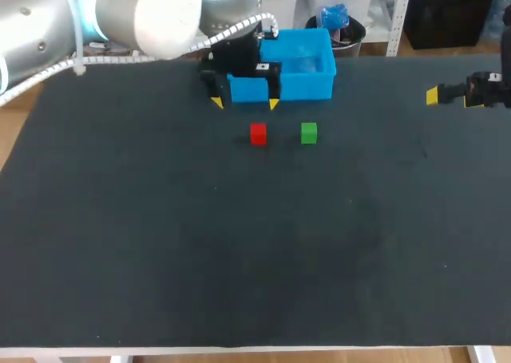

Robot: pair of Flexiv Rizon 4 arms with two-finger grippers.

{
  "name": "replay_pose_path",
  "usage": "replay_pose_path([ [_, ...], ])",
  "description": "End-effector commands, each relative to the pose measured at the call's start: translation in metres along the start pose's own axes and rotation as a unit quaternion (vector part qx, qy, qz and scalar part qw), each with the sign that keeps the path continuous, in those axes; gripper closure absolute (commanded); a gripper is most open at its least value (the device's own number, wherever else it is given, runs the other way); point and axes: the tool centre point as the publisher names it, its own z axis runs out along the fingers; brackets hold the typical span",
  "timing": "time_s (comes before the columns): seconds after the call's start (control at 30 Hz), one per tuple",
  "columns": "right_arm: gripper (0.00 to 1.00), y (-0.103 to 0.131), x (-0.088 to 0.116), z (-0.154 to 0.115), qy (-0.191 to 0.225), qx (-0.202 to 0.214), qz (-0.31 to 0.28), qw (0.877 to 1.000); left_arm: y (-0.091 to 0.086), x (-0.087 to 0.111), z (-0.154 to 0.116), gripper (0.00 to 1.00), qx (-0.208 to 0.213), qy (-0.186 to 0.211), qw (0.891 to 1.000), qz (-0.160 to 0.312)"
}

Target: Use the left arm to pick the red cube and place it into the blue plastic box first, then use the right arm to grasp the green cube and put it into the same blue plastic box after the first action is fully finished.

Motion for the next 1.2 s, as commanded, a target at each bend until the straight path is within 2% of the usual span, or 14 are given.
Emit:
replay_pose_path([
  [0.03, 0.0, 0.0, 0.0, 0.001, 0.0, 0.001, 0.0, 1.0, -0.004, -0.006, 0.004, 0.0, -0.005, 0.008, 1.0, -0.005],
  [0.37, 0.0, 0.0, 0.0, 0.001, 0.0, 0.001, 0.0, 1.0, -0.008, -0.006, 0.019, 0.0, -0.007, 0.003, 1.0, -0.017],
  [0.83, 0.0, 0.0, 0.0, 0.001, 0.0, 0.001, 0.0, 1.0, -0.008, 0.008, 0.062, 0.0, -0.007, 0.01, 0.998, -0.065],
  [1.2, 0.0, 0.0, 0.0, 0.001, 0.0, 0.001, 0.0, 1.0, -0.009, 0.006, 0.082, 0.0, -0.008, 0.013, 0.997, -0.078],
])
